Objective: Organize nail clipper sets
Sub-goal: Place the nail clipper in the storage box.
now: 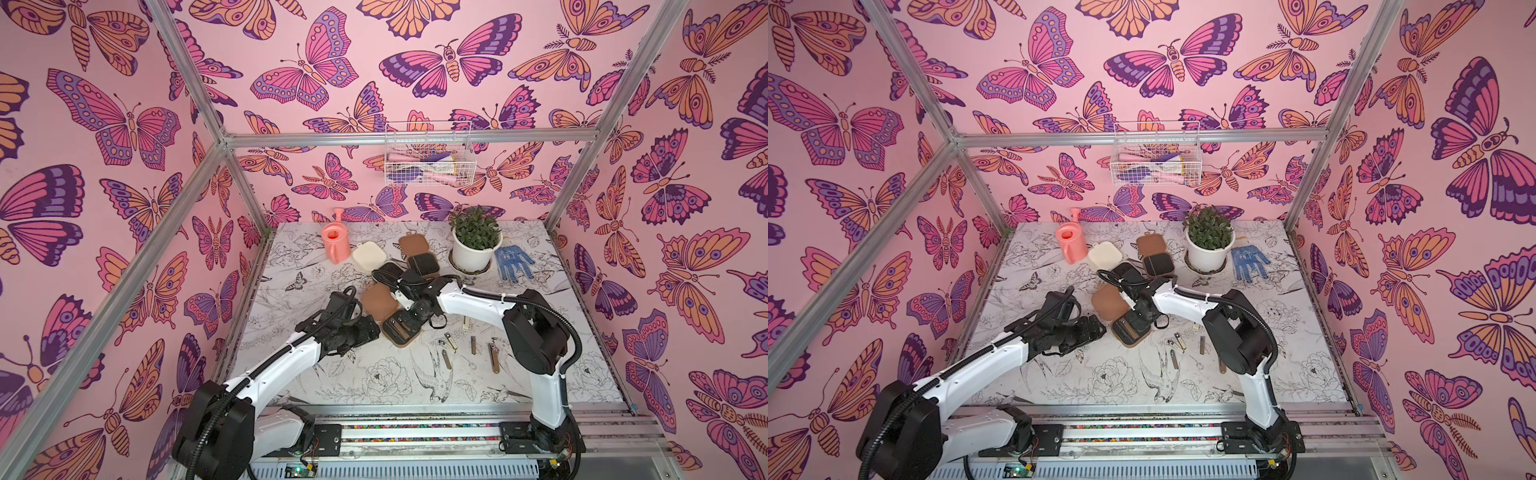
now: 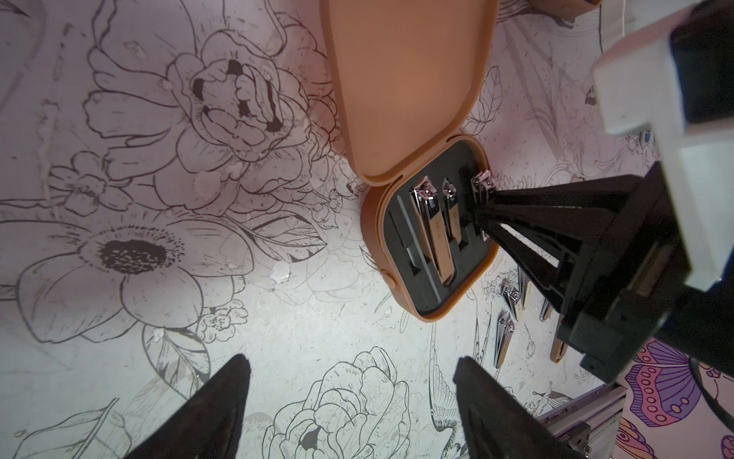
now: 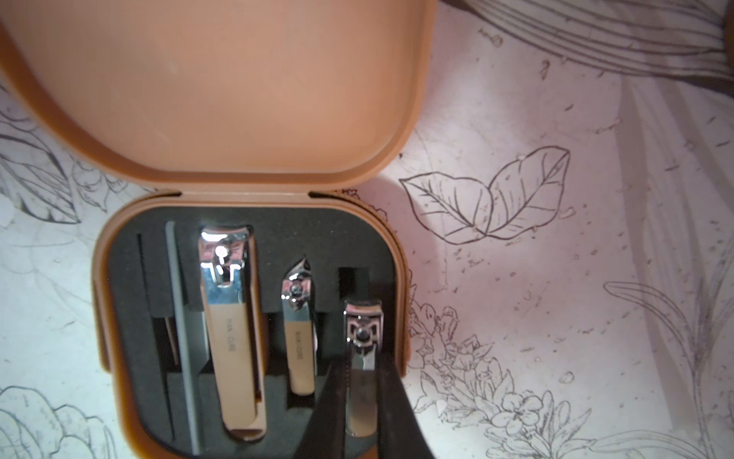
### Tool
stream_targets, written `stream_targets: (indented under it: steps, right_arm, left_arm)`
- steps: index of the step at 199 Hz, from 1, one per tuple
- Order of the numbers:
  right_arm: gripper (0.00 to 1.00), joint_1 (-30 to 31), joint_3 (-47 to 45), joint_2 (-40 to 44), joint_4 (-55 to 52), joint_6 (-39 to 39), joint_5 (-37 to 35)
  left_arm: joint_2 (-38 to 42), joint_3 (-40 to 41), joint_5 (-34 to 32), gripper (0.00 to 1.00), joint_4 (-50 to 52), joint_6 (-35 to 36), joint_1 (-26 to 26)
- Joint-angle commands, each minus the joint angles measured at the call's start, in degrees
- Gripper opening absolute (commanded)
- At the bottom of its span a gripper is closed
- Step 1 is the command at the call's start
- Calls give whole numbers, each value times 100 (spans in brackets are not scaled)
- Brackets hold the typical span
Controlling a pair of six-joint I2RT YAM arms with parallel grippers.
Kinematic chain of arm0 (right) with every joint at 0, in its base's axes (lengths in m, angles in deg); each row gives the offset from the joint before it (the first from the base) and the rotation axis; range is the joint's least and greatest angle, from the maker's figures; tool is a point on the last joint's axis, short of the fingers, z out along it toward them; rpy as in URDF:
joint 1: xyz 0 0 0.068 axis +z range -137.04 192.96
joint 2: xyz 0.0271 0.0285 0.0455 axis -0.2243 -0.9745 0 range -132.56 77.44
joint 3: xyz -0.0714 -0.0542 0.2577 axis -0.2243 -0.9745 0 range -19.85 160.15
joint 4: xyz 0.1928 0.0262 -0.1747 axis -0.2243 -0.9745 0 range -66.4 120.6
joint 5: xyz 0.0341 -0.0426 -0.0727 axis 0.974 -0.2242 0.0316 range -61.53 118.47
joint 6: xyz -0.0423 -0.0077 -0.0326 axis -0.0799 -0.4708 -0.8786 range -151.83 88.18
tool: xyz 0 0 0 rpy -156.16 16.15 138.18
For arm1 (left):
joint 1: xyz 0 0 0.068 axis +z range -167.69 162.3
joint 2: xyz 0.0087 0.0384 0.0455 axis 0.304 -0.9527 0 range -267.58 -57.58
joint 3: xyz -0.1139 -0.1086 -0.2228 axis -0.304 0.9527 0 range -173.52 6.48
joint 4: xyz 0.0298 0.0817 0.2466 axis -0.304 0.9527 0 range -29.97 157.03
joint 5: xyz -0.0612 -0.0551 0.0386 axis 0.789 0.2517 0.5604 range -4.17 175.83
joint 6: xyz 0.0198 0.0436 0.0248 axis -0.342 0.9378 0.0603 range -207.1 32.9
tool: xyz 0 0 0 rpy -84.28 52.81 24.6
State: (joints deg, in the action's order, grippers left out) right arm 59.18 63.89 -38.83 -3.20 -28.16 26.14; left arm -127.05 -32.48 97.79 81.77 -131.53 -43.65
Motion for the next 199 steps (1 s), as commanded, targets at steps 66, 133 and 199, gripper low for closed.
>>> stream_targets:
  steps: [66, 133, 199]
  right_arm:
    - [3, 100, 361, -303, -135, 144, -240]
    - [3, 98, 353, -291, -276, 139, -277]
    - [3, 142, 379, -325, -603, 114, -259]
  left_arm:
    - [28, 108, -99, 83, 112, -22, -33]
    - [3, 110, -107, 83, 113, -14, -37]
    - [-5, 117, -116, 83, 109, -14, -34]
